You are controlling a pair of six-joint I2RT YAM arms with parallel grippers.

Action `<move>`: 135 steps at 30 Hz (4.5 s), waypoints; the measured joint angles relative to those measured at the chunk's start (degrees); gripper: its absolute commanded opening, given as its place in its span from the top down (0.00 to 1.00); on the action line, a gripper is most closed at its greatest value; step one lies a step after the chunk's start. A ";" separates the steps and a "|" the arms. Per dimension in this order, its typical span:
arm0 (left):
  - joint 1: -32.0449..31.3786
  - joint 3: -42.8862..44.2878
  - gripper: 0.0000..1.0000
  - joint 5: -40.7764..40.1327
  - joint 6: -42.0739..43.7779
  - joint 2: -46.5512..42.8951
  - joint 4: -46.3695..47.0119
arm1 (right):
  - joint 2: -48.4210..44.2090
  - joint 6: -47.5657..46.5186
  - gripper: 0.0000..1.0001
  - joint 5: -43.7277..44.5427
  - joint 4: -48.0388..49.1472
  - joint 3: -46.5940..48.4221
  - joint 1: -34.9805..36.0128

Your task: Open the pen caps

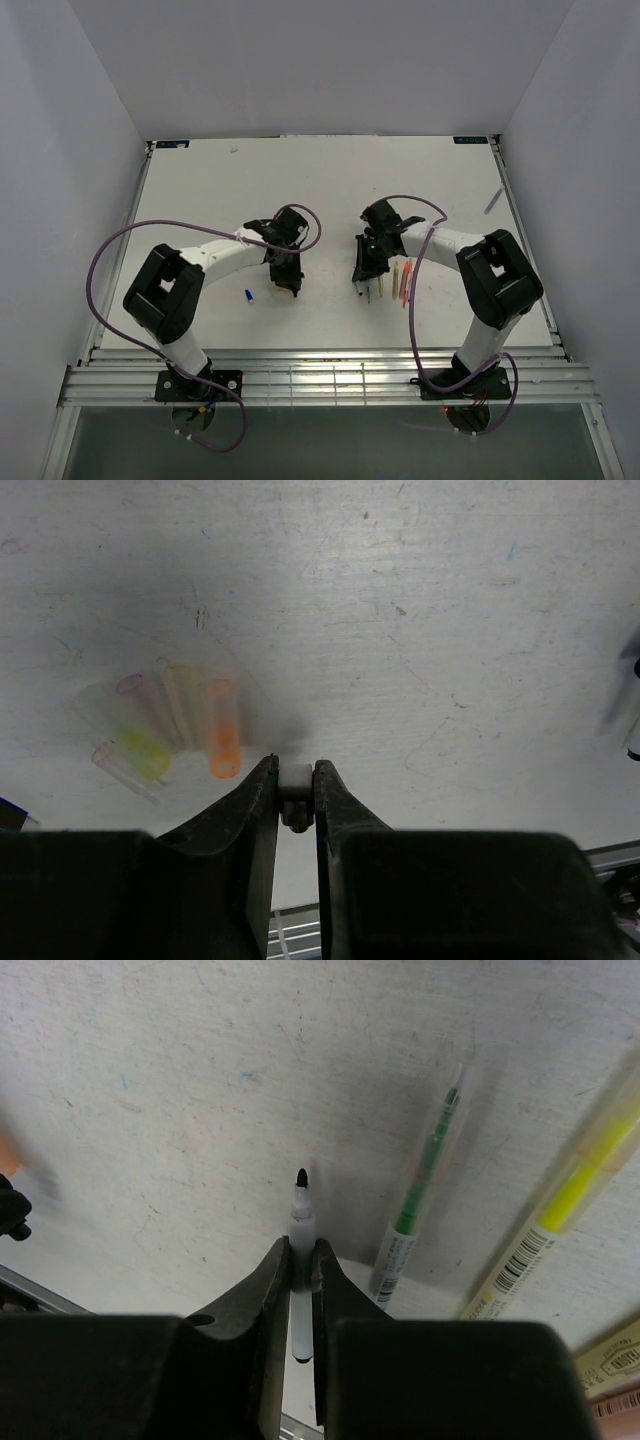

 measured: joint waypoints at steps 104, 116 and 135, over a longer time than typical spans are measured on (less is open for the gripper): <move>-0.20 -1.03 0.33 6.25 6.84 -9.42 22.99 | 22.05 -6.21 0.37 29.68 -12.09 44.15 -45.24; 1.11 -1.03 0.33 8.44 7.28 -6.95 23.69 | 22.10 -6.56 0.39 32.83 -9.57 42.23 -45.00; 3.89 -1.03 0.32 11.28 7.32 -5.09 24.48 | 28.37 -6.73 0.51 30.97 -6.73 41.97 -45.03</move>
